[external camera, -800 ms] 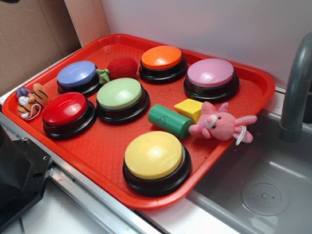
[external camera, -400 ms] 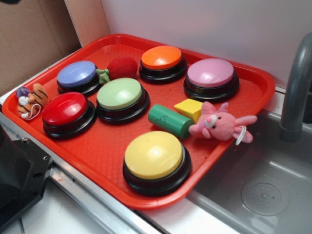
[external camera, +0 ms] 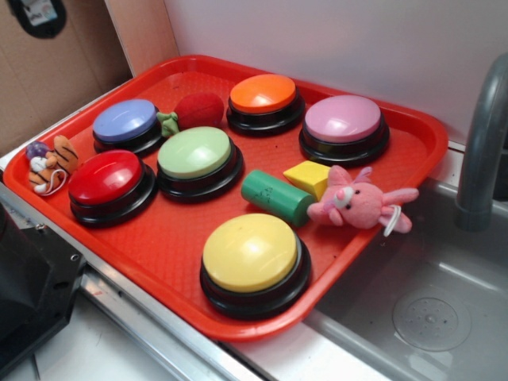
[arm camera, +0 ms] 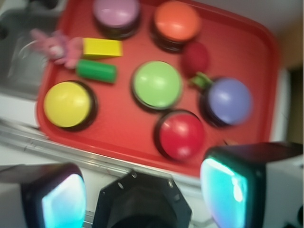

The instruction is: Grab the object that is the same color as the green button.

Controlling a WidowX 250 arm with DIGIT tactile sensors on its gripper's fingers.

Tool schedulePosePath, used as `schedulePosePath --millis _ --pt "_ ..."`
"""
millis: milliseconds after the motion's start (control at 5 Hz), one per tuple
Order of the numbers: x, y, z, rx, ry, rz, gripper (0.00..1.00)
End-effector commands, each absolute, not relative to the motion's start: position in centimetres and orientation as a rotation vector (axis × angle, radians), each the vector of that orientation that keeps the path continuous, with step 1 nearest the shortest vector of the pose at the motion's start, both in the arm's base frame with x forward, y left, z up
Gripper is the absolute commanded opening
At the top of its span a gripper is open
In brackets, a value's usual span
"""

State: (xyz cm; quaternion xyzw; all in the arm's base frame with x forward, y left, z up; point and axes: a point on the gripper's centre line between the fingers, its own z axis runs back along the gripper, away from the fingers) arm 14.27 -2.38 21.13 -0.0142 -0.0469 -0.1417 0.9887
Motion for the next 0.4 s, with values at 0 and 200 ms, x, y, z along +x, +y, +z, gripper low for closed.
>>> schedulePosePath --millis 0,200 --pt "18.1 -3.4 17.6 -0.045 -0.092 -0.734 1.00" --pt "19.7 -4.3 15.4 -0.066 -0.148 -0.984 1.00"
